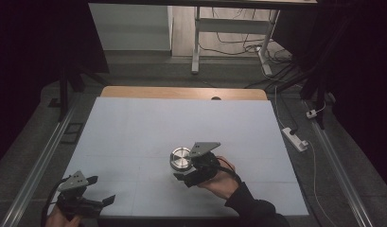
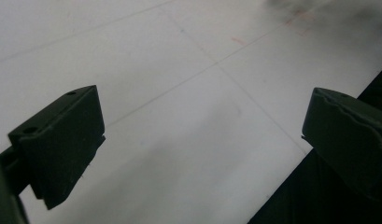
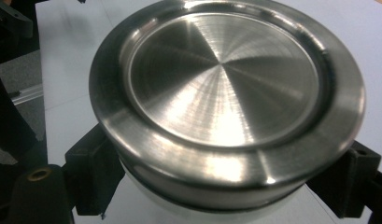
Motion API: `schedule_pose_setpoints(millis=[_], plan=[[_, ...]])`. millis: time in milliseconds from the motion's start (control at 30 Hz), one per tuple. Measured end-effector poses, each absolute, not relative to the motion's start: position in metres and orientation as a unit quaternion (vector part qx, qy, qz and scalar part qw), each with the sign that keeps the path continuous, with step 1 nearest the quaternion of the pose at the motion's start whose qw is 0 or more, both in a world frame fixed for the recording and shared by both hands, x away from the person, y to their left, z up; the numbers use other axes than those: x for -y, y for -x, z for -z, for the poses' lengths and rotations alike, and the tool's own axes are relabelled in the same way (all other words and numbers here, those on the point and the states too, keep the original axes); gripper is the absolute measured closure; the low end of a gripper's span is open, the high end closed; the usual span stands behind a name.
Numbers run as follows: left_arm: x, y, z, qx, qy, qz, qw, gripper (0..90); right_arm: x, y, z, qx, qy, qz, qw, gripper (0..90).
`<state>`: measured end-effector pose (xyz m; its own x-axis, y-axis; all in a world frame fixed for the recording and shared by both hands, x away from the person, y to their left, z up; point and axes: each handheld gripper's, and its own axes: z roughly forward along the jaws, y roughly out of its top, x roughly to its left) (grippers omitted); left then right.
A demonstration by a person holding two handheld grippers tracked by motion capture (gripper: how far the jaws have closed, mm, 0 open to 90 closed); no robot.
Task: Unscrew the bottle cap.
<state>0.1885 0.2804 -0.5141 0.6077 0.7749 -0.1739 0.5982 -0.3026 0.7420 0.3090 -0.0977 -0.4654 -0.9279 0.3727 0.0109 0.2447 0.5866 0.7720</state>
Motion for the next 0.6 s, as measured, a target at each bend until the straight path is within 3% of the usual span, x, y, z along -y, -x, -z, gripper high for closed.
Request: schedule_pose_setpoints(millis=[600], plan=[[-0.232, -0.231, 0.488, -0.351, -0.832, -0.111, 0.415, 0.0, 0.097, -0.309, 0.466, -0.887, -0.169, -0.424, 0.075, 15.1]])
